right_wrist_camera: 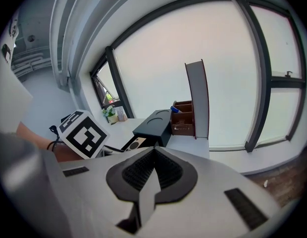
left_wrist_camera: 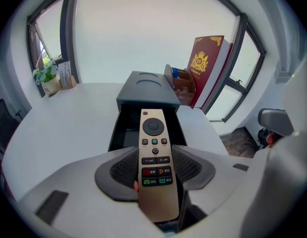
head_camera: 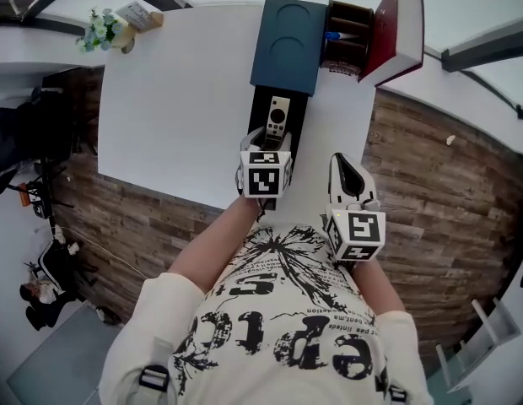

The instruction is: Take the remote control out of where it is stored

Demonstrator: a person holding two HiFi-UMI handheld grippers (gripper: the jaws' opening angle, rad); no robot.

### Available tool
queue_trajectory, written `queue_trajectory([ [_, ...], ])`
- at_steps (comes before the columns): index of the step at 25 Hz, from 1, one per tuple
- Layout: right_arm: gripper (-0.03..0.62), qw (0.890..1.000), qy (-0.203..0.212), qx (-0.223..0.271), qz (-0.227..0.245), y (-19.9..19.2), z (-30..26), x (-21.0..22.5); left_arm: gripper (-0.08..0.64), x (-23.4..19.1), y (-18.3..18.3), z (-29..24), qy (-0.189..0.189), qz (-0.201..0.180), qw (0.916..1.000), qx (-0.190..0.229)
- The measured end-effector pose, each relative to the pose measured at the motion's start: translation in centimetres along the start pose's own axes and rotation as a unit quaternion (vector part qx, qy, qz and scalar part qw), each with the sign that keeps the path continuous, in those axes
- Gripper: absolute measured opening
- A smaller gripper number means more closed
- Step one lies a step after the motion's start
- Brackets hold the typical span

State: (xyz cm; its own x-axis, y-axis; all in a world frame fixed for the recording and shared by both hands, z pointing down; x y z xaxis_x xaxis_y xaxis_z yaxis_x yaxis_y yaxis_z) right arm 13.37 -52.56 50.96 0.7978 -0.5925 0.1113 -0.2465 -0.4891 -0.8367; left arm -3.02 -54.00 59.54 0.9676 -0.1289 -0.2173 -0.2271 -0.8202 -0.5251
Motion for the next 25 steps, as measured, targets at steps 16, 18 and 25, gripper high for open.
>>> queue_trajectory([
  [16,0.002,0.996,-0.017,0.073,0.057,6.2,0.5,-2.9,0.218,4.6,10.8,17.6,-0.090,-0.096,0.9160,0.379],
  [18,0.002,0.993,-0.029,0.099,0.065,8.1,0.9,-2.8,0.218,5.0,11.9,19.6,-0.110,-0.106,0.8974,0.414],
  [25,0.002,0.973,-0.048,0.213,0.076,13.9,3.5,-3.0,0.218,5.6,14.4,24.3,-0.129,-0.136,0.8554,0.483],
])
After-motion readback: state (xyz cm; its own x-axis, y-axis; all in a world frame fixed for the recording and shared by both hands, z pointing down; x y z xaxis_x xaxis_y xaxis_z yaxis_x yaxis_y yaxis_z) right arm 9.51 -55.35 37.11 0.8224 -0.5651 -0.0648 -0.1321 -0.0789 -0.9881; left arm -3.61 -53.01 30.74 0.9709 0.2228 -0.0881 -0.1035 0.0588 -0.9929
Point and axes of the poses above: the fingertips, and each gripper's own axes: z backward along the fingers, x to its right, y out of its top, the point moved 4 cm from there along z, backward along the fingers, and after that the axes turned 10 degrees about z, right-handed, at the moved point
